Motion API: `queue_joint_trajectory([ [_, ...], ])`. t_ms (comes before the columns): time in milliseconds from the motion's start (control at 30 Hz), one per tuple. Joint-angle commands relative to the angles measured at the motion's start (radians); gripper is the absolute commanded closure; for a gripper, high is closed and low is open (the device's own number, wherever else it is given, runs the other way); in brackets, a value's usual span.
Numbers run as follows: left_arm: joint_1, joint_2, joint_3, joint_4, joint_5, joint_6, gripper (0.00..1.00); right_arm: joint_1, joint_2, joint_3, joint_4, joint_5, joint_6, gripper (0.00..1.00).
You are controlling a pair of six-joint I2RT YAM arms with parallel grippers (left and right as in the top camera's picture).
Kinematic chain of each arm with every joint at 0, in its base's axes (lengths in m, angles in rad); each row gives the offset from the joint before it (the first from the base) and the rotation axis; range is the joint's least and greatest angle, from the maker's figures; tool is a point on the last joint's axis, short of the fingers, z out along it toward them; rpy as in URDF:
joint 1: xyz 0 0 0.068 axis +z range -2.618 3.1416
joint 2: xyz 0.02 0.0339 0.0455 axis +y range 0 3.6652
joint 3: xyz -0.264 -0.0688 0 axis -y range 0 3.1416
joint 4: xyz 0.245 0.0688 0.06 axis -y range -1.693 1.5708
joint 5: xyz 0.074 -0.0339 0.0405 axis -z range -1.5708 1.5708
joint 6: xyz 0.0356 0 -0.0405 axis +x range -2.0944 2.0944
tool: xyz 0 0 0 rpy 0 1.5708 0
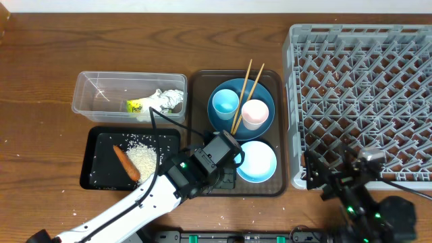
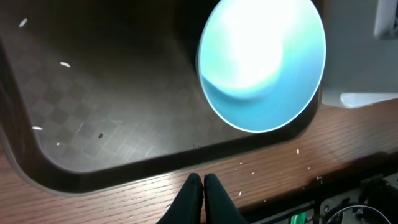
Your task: Sort waste into correct bins and load items into the dishwasher rack
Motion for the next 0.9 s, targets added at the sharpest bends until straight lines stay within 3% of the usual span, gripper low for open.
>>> queue_joint_trajectory([
  [0,-0.003,-0.003,0.000,0.002,-0.011,-0.002,0.94,-0.006,0.104,0.162,-0.120,0.022,-0.065,0.01],
  [167,-0.003,-0.003,0.000,-0.001,-0.011,-0.002,0.94,-0.006,0.234,0.299,-0.230,0.054,-0.069,0.01],
  [467,-0.003,0.020,0.000,0.021,-0.019,-0.002,0.93,-0.006,0.294,0.294,-0.345,-0.053,-0.069,0.01],
  [867,-0.003,0.148,-0.001,0.077,-0.031,-0.002,0.92,-0.006,0.304,0.294,-0.465,-0.058,-0.021,0.01],
])
